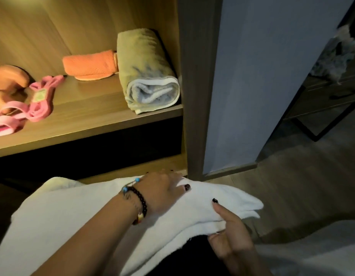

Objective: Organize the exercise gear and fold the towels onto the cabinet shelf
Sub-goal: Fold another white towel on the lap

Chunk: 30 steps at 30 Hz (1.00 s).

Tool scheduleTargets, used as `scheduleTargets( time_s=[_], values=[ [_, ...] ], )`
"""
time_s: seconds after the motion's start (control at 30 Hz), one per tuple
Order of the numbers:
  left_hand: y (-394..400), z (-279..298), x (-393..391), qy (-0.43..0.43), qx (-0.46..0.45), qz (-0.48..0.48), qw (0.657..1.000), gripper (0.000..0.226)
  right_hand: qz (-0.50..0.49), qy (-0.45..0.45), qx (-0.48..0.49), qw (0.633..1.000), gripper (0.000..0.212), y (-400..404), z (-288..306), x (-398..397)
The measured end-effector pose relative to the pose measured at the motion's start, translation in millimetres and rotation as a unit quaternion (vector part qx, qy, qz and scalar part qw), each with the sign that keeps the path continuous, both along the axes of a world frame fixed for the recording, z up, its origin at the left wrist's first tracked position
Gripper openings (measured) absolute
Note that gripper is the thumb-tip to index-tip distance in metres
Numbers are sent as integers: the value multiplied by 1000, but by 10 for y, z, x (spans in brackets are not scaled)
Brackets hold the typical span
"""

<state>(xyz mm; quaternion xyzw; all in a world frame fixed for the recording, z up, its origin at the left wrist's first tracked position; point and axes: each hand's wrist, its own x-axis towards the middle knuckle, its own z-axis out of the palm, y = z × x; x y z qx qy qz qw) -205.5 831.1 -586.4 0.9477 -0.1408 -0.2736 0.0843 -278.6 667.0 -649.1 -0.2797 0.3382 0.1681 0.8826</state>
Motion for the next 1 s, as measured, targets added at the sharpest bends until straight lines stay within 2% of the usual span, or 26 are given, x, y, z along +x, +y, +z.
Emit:
scheduleTargets(
  time_s=[0.1,0.2,0.3,0.37,0.43,0.5,0.57,0.6,0.63,0.7,0.77,0.93,1.0],
  values=[
    [73,-198,-263,-47,17,-11,999,62,11,-25,-97,995,14,-12,133,42],
    [57,-215,-362,-55,-9,16,998,64,9,-56,-180,982,20,14,242,62],
    [178,-102,-383,-45,-36,45,997,65,51,-45,-362,930,20,28,326,-13],
    [342,-10,-431,-56,-33,72,995,64,87,-34,-440,893,29,50,429,-38],
    [577,49,-478,-93,33,88,991,63,106,-25,-475,873,35,111,548,0],
    [844,117,-521,-136,142,111,974,65,114,-38,-509,852,36,197,719,29],
    [1163,144,-594,-156,218,163,949,65,140,-105,-552,815,20,287,871,66],
    [1329,133,-654,-152,226,204,940,68,165,-142,-571,792,13,331,926,84],
    [1488,100,-737,-144,205,251,935,72,194,-168,-588,767,14,374,965,99],
    [1711,21,-924,-136,118,317,931,79,228,-194,-599,743,19,443,949,142],
    [1760,-31,-1067,-157,80,316,932,79,242,-205,-635,704,23,468,870,166],
    [1784,-21,-1107,-243,-7,348,905,50,259,-281,-744,548,35,783,822,198],
    [1846,-43,-1084,-248,-136,444,850,40,261,-356,-770,460,42,1046,915,180]
  ],
)
